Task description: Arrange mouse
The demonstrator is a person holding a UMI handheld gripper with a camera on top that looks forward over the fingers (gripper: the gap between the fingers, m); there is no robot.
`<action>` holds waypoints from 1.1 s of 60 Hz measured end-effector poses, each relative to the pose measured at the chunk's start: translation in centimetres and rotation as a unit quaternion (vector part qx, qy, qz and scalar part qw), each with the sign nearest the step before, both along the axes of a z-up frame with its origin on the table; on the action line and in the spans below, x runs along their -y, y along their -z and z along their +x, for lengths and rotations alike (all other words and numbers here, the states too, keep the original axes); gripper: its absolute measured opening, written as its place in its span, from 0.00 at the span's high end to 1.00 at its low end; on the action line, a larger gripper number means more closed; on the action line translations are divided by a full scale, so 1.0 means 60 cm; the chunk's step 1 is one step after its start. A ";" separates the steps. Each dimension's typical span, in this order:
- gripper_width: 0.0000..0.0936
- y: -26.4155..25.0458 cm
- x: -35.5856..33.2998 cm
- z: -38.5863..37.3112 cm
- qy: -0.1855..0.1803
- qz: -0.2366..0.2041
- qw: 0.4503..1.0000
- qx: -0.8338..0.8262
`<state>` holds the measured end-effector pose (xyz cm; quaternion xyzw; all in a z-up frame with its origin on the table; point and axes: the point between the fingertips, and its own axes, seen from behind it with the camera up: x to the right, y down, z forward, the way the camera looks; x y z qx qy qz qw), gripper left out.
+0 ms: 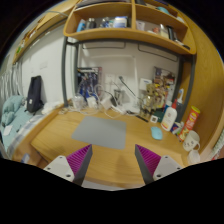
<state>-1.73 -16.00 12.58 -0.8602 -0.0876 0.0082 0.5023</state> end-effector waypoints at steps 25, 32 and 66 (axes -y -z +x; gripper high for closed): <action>0.08 0.159 -0.121 0.300 0.101 -0.069 0.992 0.012; 0.08 0.183 -0.198 0.334 0.103 -0.075 0.992 0.004; 0.44 0.232 -0.412 0.370 0.090 -0.079 0.992 -0.025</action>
